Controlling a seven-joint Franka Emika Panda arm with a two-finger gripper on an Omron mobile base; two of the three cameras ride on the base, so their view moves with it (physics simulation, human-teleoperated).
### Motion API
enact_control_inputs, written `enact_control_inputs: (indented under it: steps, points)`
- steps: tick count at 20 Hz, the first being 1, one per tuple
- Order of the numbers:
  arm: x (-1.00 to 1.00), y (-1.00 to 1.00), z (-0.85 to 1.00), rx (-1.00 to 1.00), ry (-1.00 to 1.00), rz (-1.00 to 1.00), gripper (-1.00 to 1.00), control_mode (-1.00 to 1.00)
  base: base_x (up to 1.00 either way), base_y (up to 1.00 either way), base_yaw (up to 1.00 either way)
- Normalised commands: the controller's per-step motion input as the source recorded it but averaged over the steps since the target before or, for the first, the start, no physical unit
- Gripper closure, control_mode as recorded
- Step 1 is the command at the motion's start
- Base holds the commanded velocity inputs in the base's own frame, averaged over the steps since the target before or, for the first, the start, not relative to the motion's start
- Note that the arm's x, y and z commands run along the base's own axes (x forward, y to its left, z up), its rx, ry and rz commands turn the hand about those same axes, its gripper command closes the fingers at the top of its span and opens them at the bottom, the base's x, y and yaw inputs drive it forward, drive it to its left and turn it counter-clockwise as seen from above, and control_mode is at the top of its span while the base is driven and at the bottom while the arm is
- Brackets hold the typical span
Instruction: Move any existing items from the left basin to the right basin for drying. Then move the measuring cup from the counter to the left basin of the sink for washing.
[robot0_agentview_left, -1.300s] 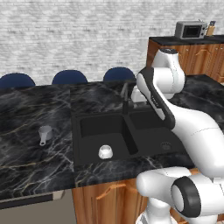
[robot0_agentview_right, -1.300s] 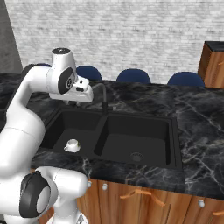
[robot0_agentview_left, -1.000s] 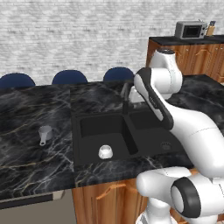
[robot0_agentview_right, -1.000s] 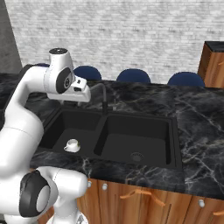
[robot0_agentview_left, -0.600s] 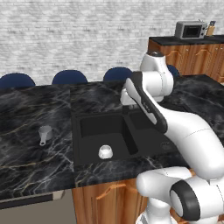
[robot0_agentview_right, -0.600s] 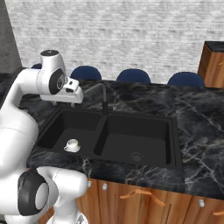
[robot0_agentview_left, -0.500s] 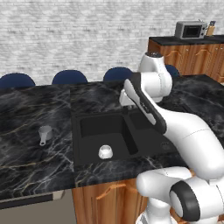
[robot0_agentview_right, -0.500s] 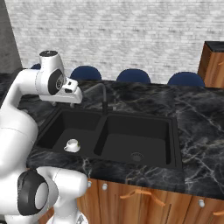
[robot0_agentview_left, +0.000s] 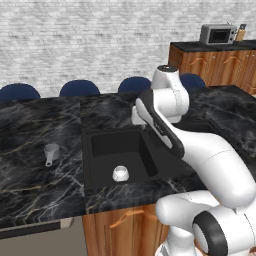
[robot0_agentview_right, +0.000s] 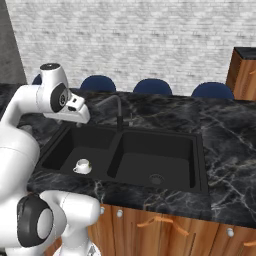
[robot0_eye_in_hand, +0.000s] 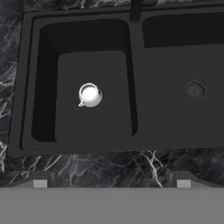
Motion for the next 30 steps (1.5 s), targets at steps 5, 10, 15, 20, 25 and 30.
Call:
enact_control_inputs:
  steps: [5,10,15,20,25,30]
  points:
    - [-0.03,0.06,-0.35,0.0,0.02,-0.01,-1.0,-1.0,0.0,0.0,0.0]
    - [0.01,0.24,-0.34,0.0,0.06,-0.04,-1.0,-1.0,0.0,0.0,0.0]
    - [0.11,0.34,-0.38,0.0,0.07,-0.06,-1.0,-1.0,0.0,0.0,0.0]
    - [0.19,0.26,-0.35,0.0,0.06,-0.08,-1.0,-1.0,0.0,0.0,0.0]
    - [0.19,0.2,-0.32,0.0,0.08,-0.07,-1.0,-1.0,0.0,0.0,0.0]
    - [0.08,0.05,-0.34,0.0,0.11,-0.02,-1.0,-1.0,0.0,0.0,0.0]
